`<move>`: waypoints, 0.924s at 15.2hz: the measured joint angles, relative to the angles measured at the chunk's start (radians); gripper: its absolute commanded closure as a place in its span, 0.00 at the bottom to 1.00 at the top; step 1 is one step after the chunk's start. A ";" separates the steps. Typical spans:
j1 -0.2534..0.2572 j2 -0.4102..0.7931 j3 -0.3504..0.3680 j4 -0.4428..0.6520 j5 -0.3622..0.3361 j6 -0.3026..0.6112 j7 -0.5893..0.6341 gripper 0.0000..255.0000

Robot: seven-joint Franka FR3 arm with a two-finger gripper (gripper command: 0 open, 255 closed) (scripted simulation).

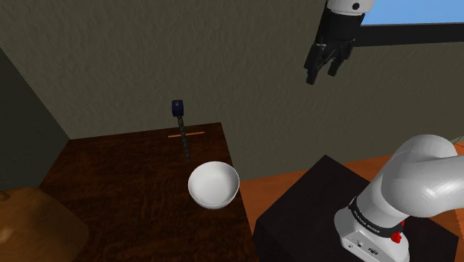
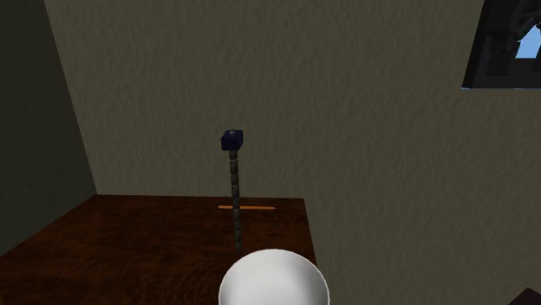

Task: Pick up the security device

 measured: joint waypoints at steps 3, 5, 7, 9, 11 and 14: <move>0.006 0.033 0.020 0.011 0.011 0.026 0.019 0.00; 0.013 0.071 0.048 0.021 0.025 0.060 0.044 0.00; 0.021 0.119 0.079 0.034 0.039 0.102 0.073 0.00; 0.028 0.172 0.112 0.049 0.050 0.147 0.104 0.00; 0.030 0.226 0.136 0.080 0.052 0.178 0.126 0.00; 0.036 0.325 0.188 0.128 0.054 0.239 0.177 0.00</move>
